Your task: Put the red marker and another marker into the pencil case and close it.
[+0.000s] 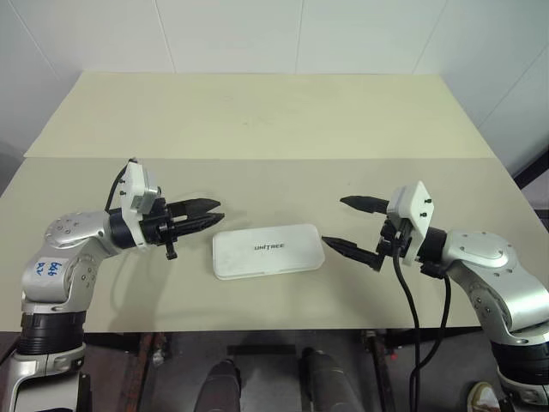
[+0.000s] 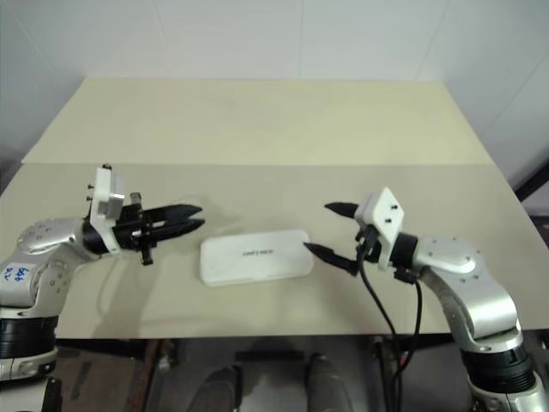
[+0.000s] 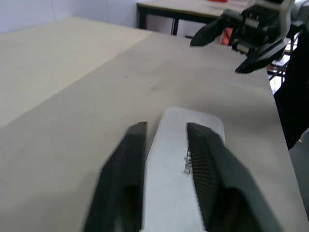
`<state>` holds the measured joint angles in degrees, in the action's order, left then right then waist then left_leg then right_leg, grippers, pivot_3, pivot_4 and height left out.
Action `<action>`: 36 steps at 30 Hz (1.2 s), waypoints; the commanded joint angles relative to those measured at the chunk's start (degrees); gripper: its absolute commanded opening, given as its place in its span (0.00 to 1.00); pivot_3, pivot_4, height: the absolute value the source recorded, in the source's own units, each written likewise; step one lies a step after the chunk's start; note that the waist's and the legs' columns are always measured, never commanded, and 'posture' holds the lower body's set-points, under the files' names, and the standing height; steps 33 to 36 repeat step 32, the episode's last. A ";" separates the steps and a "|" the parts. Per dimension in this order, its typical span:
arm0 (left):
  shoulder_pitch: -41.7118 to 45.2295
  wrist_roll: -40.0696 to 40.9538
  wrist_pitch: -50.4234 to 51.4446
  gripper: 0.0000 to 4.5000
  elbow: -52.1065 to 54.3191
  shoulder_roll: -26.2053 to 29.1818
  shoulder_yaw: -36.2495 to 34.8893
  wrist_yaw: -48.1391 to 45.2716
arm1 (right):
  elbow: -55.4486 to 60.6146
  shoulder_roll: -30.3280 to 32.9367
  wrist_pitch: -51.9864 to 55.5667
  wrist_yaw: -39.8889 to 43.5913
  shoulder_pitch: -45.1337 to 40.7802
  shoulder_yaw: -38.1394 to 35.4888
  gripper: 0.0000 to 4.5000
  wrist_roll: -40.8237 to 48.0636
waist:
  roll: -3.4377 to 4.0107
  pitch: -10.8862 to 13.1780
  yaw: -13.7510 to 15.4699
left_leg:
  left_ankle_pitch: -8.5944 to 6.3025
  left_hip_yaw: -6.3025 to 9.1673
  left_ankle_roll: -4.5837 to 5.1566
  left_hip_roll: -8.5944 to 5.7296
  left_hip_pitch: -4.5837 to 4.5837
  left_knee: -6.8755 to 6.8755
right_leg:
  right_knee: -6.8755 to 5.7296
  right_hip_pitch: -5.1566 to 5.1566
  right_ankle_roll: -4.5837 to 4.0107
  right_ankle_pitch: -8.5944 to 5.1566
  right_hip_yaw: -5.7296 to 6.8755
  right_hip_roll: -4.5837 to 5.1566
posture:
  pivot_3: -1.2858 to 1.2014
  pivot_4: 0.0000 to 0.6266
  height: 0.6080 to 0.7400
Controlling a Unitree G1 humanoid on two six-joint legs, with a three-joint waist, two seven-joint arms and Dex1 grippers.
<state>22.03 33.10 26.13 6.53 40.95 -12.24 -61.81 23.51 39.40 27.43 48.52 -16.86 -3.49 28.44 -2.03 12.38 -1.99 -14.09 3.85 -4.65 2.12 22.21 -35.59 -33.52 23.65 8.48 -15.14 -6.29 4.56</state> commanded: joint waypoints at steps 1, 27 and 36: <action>-1.48 0.33 -2.47 0.59 2.75 1.16 -3.04 0.76 | -0.54 1.86 -1.60 1.79 -0.46 -4.13 1.00 1.48 | 0.00 0.00 0.00 | 0.00 0.00 0.00 0.00 0.00 0.00 | 0.02 -0.01 0.00 0.00 0.00 0.00 | 0.52 0.24 1.00; 2.81 -2.75 -8.79 0.99 -1.76 -0.58 1.49 0.82 | -5.88 8.90 -7.66 6.98 4.31 -13.88 1.00 0.24 | 0.00 0.00 0.00 | -0.01 -0.02 0.00 0.00 0.01 0.08 | 0.07 0.00 0.00 0.01 0.00 0.00 | 0.52 0.24 1.00; 0.75 -2.50 -8.49 0.99 0.48 -0.46 0.54 2.07 | -5.57 7.35 -7.69 6.12 3.70 -11.84 1.00 -0.06 | 0.00 0.00 -0.09 | -0.01 -0.02 0.00 0.00 0.00 0.07 | 0.06 0.00 0.00 0.01 -0.01 0.00 | 0.52 0.24 1.00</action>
